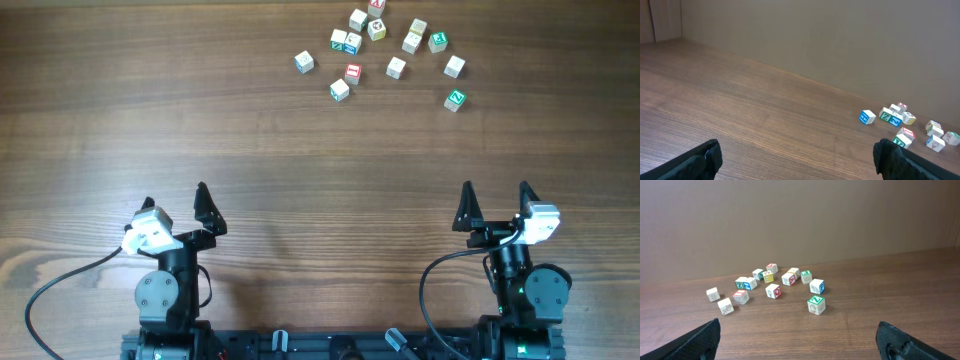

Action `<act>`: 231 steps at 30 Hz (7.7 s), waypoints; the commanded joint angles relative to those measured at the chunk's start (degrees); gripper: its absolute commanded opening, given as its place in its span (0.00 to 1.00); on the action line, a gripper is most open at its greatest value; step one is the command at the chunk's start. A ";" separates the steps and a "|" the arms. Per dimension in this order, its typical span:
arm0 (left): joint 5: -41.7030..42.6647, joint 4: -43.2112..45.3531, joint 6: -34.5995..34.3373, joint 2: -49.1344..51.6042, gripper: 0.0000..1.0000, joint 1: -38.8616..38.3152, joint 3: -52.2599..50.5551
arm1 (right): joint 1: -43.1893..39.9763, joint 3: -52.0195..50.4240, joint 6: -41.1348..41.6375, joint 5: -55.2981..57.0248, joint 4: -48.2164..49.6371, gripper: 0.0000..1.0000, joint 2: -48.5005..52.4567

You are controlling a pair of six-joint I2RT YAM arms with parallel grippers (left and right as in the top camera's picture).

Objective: Form a horizontal line

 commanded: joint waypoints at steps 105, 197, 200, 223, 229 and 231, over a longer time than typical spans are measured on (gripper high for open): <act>24.39 -16.96 -4.90 74.79 1.00 0.07 71.43 | 0.22 -0.07 -1.03 -0.92 0.35 1.00 -0.17; 3.50 -5.07 -15.17 136.63 0.45 -18.05 101.81 | 0.22 -0.07 -1.01 -0.92 0.35 1.00 -0.17; 0.59 -7.13 -15.15 134.29 0.44 -18.03 101.81 | 0.22 -0.07 -1.01 -0.92 0.37 1.00 -0.17; -1.64 -7.91 -12.17 136.32 0.75 -17.55 101.79 | 0.22 -0.07 -1.01 -0.92 0.37 1.00 -0.17; 0.52 -7.08 -12.17 140.12 0.90 -17.55 101.79 | 0.22 -0.07 -1.01 -0.92 0.37 1.00 -0.17; 0.48 -7.08 -12.17 140.67 0.90 -17.51 101.79 | 0.22 -0.07 -1.03 -0.92 0.37 1.00 -0.17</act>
